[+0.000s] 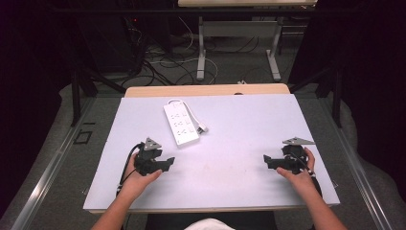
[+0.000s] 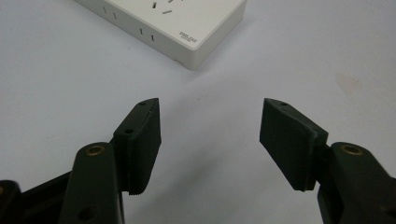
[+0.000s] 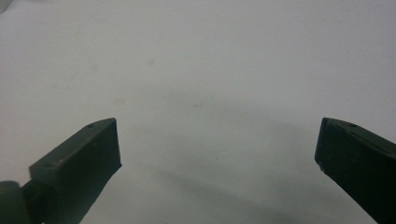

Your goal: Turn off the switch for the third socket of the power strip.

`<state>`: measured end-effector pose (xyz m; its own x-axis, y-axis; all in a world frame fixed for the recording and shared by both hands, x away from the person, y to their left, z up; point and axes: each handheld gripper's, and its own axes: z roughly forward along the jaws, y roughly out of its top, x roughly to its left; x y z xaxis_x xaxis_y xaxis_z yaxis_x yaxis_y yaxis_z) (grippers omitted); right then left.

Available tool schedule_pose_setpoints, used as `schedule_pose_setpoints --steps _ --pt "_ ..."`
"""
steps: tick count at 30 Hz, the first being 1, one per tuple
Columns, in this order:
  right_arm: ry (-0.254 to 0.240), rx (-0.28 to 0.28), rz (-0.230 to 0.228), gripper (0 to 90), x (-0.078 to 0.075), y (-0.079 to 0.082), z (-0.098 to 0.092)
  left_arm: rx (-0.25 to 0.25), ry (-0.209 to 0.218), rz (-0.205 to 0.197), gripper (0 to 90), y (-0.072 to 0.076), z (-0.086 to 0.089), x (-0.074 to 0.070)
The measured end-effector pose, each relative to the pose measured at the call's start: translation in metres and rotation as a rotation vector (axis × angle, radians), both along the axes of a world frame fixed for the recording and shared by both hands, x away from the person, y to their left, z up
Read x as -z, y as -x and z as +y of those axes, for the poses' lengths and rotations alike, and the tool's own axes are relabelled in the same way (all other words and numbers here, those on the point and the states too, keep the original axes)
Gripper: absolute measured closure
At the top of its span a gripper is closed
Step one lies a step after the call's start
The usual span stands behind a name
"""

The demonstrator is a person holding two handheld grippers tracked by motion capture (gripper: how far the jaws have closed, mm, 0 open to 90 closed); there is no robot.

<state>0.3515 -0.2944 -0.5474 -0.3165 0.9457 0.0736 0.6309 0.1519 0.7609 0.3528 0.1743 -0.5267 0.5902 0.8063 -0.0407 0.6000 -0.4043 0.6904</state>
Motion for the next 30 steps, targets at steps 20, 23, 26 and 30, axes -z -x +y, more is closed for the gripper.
schedule_pose_setpoints --steps 20,23,26,30 --pt "0.002 0.005 0.005 0.0 0.001 0.0 0.0 -0.009 0.031 0.046 46.0 -0.024 -0.016 -0.023" --pt "0.0 0.006 0.006 0.0 0.001 0.0 0.0 -0.008 0.027 0.044 48.0 -0.027 -0.017 -0.028" --pt "0.0 0.007 0.008 0.0 0.001 0.0 0.0 -0.009 0.024 0.043 48.9 -0.031 -0.019 -0.032" --pt "0.001 0.007 0.007 0.0 0.001 0.0 -0.001 -0.006 0.02 0.052 51.3 -0.036 -0.022 -0.039"
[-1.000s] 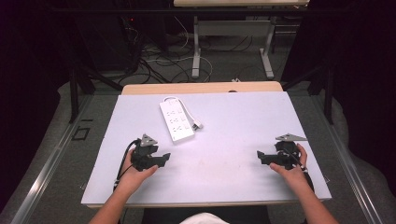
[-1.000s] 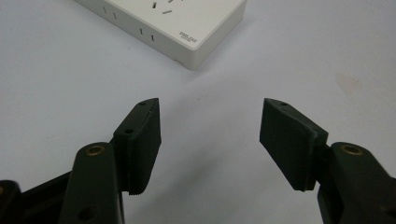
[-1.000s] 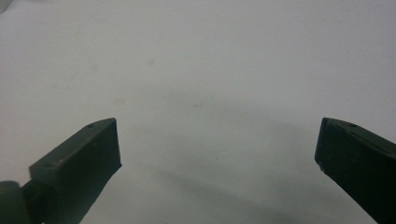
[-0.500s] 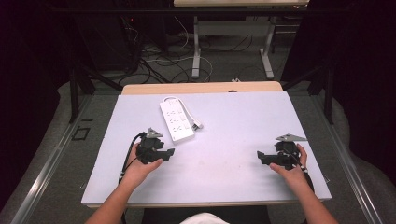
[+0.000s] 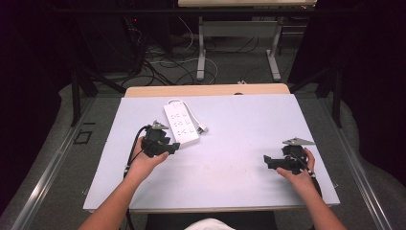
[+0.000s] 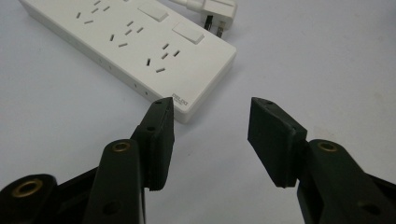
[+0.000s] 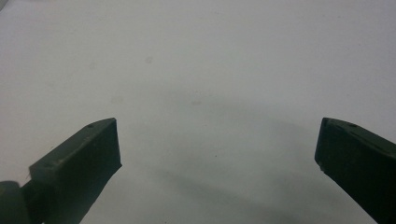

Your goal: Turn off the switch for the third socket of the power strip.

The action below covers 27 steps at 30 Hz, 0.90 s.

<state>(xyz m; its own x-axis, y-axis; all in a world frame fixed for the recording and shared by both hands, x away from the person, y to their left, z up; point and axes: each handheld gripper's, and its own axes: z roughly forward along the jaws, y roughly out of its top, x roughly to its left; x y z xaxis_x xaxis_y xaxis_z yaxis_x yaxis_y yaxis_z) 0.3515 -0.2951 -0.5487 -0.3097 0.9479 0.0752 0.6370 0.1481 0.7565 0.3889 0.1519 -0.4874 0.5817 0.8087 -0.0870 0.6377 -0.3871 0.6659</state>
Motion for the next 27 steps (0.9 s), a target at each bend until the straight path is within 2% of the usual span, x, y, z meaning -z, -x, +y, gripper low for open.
schedule_pose_setpoints --steps 12,27 --pt "-0.002 0.0 0.002 0.0 0.0 0.0 0.0 -0.009 0.004 0.01 57.5 -0.013 -0.008 -0.017" --pt "-0.005 0.001 0.003 0.0 0.0 0.0 0.0 -0.049 0.026 0.045 67.4 -0.031 -0.017 -0.034"
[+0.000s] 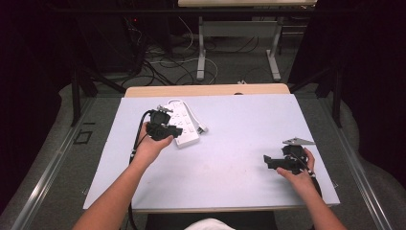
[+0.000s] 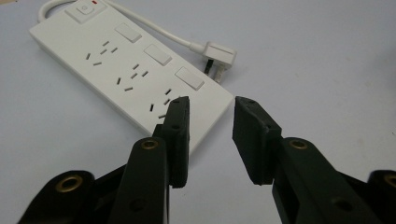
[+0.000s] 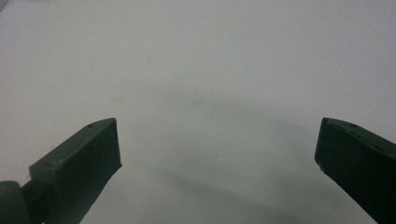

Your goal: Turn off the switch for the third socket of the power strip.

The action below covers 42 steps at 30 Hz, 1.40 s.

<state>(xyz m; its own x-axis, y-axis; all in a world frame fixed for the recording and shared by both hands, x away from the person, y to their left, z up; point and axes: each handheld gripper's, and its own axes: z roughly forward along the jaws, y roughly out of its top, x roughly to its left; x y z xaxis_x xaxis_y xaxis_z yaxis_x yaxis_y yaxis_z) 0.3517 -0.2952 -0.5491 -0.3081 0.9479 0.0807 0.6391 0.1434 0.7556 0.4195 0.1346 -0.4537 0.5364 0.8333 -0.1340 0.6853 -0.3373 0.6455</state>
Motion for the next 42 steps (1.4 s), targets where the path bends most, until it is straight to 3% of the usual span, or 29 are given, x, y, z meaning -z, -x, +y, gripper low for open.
schedule_pose_setpoints --steps 19,42 --pt "-0.024 0.0 0.0 0.0 -0.002 0.001 0.002 -0.032 0.039 0.05 77.5 -0.025 -0.018 -0.005" --pt "-0.034 -0.002 0.009 0.3 -0.002 0.0 0.0 -0.056 0.012 0.071 89.5 -0.05 -0.034 0.012"
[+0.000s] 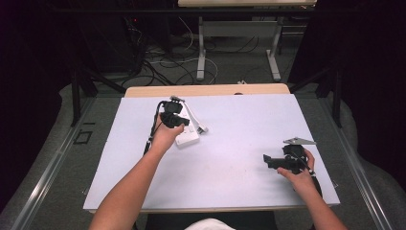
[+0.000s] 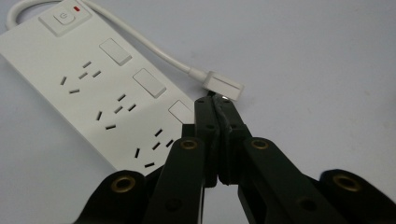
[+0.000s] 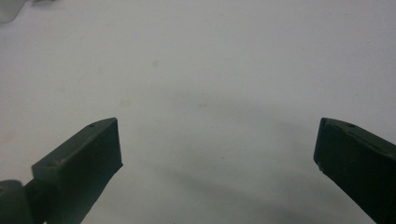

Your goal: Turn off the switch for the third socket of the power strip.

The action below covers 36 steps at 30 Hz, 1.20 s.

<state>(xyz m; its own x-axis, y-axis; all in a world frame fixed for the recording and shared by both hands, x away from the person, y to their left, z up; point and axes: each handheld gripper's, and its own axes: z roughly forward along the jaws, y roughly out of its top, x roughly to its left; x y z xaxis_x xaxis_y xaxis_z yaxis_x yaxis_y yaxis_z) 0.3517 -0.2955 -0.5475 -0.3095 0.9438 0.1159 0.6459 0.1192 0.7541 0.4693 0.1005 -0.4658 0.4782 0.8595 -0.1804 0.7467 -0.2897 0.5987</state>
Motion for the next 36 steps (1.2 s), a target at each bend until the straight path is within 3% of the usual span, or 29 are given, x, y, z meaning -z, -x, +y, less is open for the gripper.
schedule_pose_setpoints --steps 26,36 --pt "-0.008 0.002 0.001 0.4 0.001 -0.001 -0.001 0.006 -0.065 0.067 89.7 -0.017 -0.017 0.028" --pt "-0.007 -0.002 -0.001 0.4 0.002 -0.002 -0.001 0.006 -0.07 0.092 89.7 -0.022 -0.021 0.036"
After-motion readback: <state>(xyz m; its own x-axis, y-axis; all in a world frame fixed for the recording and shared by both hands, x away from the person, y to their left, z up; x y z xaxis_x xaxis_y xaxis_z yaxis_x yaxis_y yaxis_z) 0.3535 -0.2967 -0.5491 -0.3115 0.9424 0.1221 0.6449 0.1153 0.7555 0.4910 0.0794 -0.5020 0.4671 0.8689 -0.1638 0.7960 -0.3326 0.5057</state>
